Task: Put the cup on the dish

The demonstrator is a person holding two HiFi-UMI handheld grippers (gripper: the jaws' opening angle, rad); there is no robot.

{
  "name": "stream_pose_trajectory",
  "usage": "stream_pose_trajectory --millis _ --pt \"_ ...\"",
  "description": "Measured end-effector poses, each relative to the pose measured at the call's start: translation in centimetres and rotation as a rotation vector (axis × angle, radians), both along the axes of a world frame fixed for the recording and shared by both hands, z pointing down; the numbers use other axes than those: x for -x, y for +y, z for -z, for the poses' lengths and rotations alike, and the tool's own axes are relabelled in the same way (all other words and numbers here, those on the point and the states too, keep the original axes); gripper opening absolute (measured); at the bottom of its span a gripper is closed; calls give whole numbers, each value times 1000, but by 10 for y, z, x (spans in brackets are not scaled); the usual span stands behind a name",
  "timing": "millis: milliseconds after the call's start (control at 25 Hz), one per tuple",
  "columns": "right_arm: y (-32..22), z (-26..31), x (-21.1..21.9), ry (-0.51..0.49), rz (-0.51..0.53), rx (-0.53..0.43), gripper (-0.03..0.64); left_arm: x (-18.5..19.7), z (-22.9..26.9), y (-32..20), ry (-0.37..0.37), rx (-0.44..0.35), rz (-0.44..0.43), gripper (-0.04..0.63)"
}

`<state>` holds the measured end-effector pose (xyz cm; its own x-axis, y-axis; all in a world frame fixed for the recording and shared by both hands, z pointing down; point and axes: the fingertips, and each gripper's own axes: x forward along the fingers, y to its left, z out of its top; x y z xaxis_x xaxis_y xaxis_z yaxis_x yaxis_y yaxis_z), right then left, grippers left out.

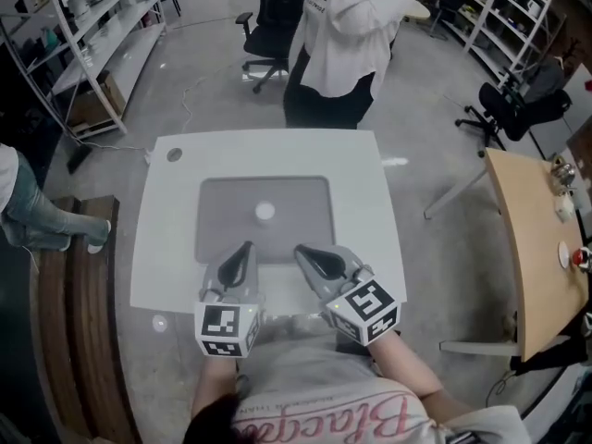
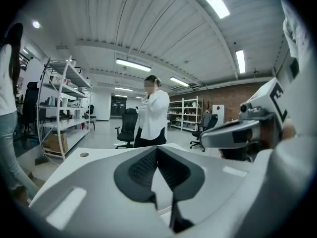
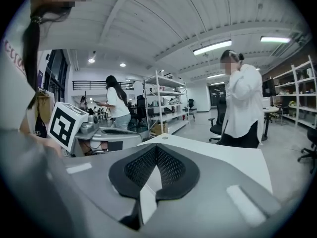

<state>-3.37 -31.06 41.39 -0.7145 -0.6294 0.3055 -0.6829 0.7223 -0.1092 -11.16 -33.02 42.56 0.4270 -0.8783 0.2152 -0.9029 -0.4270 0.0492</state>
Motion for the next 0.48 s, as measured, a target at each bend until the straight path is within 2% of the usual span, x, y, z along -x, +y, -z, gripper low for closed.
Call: stream_pose_trajectory --millis 240,480 --pt "8 28 -2 -38 -64 -82 0 0 36 27 22 -63 -48 -2" --pt "19 51 8 -44 -33 -155 0 0 56 41 26 -70 -83 -2"
